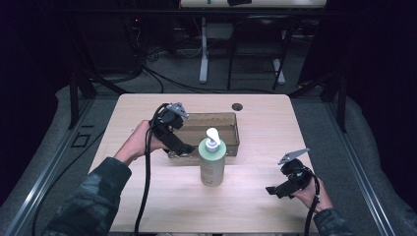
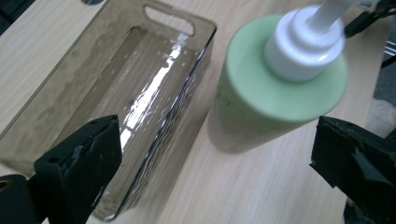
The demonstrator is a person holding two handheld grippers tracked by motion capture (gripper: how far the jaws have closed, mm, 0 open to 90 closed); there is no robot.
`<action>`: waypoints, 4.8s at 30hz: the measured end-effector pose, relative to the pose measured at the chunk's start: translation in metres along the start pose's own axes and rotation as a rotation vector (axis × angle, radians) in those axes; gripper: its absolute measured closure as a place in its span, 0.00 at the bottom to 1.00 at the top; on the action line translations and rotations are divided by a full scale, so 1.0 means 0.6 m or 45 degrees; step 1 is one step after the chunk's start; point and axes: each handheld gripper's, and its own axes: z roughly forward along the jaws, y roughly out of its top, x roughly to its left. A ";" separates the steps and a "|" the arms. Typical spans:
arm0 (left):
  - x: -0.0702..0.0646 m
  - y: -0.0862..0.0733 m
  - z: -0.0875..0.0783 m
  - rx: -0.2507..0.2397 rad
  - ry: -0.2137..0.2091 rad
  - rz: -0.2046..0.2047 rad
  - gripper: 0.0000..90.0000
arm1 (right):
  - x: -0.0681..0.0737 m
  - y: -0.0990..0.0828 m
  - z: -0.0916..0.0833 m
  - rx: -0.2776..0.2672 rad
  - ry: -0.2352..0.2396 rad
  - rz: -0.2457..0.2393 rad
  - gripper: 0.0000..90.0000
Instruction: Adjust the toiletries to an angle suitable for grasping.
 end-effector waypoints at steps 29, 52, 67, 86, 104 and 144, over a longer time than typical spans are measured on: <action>-0.043 0.105 0.031 0.054 -0.071 0.202 0.12 | 0.002 -0.001 -0.004 -0.002 -0.020 -0.011 0.02; -0.053 0.094 0.022 -0.021 -0.105 0.252 0.72 | 0.001 -0.003 -0.012 -0.022 -0.038 0.000 0.04; -0.056 0.083 0.012 -0.058 -0.088 0.250 0.76 | 0.000 -0.003 -0.010 -0.016 -0.042 -0.004 0.04; -0.056 0.052 -0.011 -0.070 0.038 0.193 0.77 | 0.001 -0.003 -0.010 -0.013 -0.038 -0.010 0.04; -0.044 0.056 -0.012 0.016 0.072 0.176 0.58 | 0.002 -0.003 -0.009 -0.010 -0.035 -0.007 0.04; -0.049 0.073 -0.024 0.069 0.067 0.228 0.69 | 0.000 -0.004 -0.009 -0.009 -0.043 -0.005 0.05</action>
